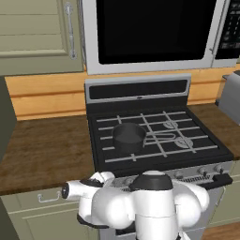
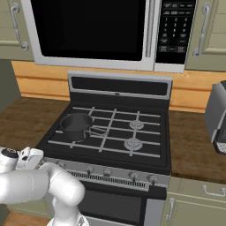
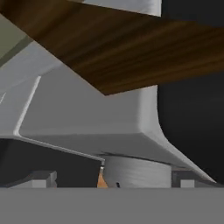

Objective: Turn off the front left burner of the stove.

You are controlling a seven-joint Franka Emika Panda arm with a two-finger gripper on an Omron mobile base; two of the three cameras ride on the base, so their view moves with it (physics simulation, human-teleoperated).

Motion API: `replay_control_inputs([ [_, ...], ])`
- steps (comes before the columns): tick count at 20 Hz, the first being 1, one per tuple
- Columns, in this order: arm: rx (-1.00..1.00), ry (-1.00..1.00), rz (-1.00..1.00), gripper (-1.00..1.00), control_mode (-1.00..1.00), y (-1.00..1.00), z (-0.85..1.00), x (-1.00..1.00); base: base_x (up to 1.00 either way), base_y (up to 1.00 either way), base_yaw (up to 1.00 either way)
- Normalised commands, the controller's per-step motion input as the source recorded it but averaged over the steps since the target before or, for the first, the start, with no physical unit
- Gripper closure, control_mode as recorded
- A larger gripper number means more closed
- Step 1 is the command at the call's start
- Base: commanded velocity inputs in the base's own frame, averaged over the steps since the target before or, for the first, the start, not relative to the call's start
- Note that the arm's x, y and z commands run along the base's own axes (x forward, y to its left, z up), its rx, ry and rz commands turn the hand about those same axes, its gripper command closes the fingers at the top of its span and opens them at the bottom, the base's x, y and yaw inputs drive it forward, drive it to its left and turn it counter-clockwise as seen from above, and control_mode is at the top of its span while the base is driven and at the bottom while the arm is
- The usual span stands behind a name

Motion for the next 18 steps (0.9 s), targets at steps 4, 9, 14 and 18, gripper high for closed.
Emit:
replay_control_inputs([
  [4,-0.01,-0.08,0.0,-1.0,-1.0,0.0,-0.14,-0.02,0.0,0.0,0.0],
  [9,-0.05,-0.09,0.0,-1.0,-1.0,-0.02,0.0,0.0,0.0,0.0,0.0],
  [14,-0.02,-0.16,0.01,-1.0,-1.0,-0.15,-0.06,-0.06,0.0,0.0,0.0],
  [18,0.0,-0.14,0.06,-1.0,-1.0,-0.29,-0.01,-0.03,0.0,0.0,0.0],
])
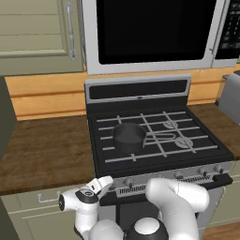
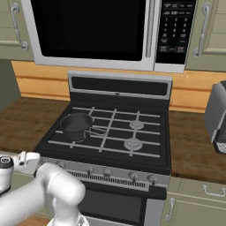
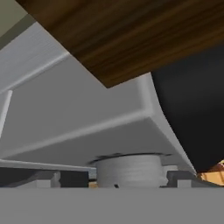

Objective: Turn off the front left burner of the stove.

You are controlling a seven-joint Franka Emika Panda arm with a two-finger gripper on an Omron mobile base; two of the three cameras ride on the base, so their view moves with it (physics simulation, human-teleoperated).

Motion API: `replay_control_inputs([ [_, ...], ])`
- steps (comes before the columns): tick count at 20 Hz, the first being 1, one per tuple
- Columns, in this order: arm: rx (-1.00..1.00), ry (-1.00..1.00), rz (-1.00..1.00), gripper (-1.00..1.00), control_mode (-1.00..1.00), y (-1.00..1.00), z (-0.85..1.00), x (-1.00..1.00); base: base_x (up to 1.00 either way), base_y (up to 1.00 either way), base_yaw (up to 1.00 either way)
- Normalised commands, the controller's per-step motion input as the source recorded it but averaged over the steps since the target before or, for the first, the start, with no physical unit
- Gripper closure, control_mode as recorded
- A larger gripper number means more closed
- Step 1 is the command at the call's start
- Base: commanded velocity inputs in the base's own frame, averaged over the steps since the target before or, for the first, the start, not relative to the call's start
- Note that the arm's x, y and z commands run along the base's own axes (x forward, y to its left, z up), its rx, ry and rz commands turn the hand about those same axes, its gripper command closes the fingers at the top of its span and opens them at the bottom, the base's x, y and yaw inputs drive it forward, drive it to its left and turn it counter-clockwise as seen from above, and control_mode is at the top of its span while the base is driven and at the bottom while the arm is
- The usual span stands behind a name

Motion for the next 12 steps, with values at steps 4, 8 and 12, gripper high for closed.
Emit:
replay_control_inputs([
  [4,0.01,-0.05,0.11,-1.0,-1.0,-0.42,0.0,0.01,0.0,0.0,0.0],
  [8,0.04,0.0,0.14,1.0,-1.0,-0.42,0.0,0.19,0.0,0.0,0.0],
  [12,0.06,0.0,0.16,1.0,-1.0,-0.43,0.0,0.16,0.0,0.0,0.0],
])
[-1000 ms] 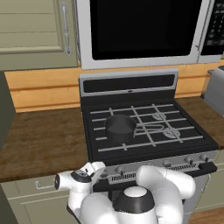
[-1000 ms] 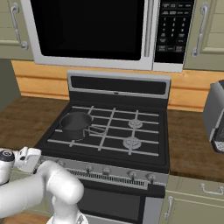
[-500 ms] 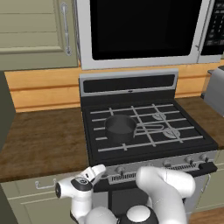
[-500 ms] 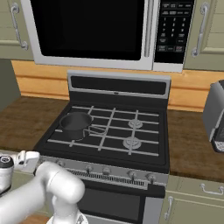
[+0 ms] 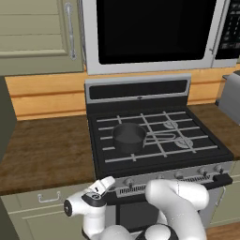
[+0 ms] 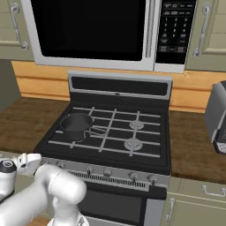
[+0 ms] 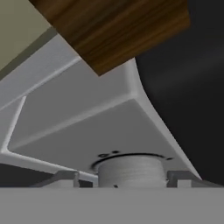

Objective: Turn off the front left burner of the stove.

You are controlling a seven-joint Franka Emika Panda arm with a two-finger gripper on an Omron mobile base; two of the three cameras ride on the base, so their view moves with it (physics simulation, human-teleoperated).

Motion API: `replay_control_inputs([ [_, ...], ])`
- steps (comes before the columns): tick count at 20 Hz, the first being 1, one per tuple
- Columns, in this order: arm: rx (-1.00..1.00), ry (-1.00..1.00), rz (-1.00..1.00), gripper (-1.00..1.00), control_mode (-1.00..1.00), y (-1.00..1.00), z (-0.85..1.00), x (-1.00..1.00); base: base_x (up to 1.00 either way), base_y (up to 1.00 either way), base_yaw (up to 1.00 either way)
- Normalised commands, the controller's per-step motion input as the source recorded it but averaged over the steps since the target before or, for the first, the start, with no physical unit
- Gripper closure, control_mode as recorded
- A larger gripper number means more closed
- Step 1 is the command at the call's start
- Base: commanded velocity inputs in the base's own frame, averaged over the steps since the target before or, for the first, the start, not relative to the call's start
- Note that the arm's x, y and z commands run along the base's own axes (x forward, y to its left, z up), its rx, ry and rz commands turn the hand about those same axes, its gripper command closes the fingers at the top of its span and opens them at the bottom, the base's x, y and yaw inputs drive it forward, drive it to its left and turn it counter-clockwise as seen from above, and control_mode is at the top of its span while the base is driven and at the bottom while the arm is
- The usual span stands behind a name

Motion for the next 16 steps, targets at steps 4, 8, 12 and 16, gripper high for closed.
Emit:
replay_control_inputs([
  [4,0.09,0.0,0.18,1.0,-1.0,-0.43,0.0,0.05,0.0,0.0,0.0],
  [8,0.09,0.0,0.12,1.0,-1.0,-0.29,-0.01,-0.01,0.0,0.0,0.0],
  [12,0.36,0.0,0.02,1.0,-1.0,-0.23,0.0,-0.03,0.0,0.0,0.0],
  [16,0.6,0.0,0.01,1.0,-1.0,-0.29,0.0,-0.05,0.0,0.0,0.0],
])
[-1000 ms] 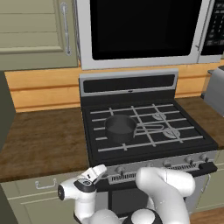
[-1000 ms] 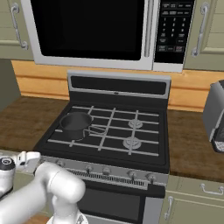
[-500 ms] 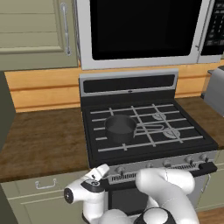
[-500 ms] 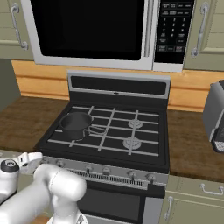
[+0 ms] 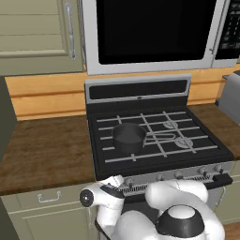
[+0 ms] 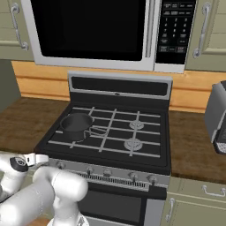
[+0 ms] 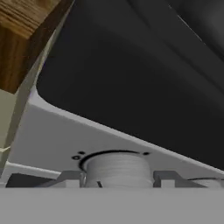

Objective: Turn off the front left burner of the stove.

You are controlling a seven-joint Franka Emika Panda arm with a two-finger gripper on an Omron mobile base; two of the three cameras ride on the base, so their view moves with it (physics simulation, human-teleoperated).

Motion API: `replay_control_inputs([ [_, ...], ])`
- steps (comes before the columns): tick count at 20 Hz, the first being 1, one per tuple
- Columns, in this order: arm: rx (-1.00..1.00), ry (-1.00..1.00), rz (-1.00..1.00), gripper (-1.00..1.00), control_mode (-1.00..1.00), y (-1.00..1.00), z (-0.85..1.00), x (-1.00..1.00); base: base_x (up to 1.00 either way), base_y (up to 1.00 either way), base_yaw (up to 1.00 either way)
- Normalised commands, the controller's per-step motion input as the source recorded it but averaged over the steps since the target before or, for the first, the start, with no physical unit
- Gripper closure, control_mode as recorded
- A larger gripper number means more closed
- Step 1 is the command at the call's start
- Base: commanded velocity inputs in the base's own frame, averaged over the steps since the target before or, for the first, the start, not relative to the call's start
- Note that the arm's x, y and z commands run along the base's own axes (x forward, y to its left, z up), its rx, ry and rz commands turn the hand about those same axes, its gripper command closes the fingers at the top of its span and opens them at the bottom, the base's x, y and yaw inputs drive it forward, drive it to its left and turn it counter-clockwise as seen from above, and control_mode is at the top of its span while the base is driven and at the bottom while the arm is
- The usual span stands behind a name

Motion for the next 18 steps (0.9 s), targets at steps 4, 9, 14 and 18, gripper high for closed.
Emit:
replay_control_inputs([
  [4,0.65,0.0,0.01,1.0,-1.0,-0.29,0.0,-0.08,0.0,0.0,0.0],
  [9,0.63,0.0,0.04,1.0,-1.0,-0.29,0.0,-0.11,0.0,0.0,0.0],
  [14,0.61,0.02,0.07,1.0,-1.0,-0.26,0.0,-0.07,0.0,0.0,0.0],
  [18,0.55,0.09,0.11,1.0,-1.0,-0.22,0.0,0.0,0.0,0.0,0.0],
])
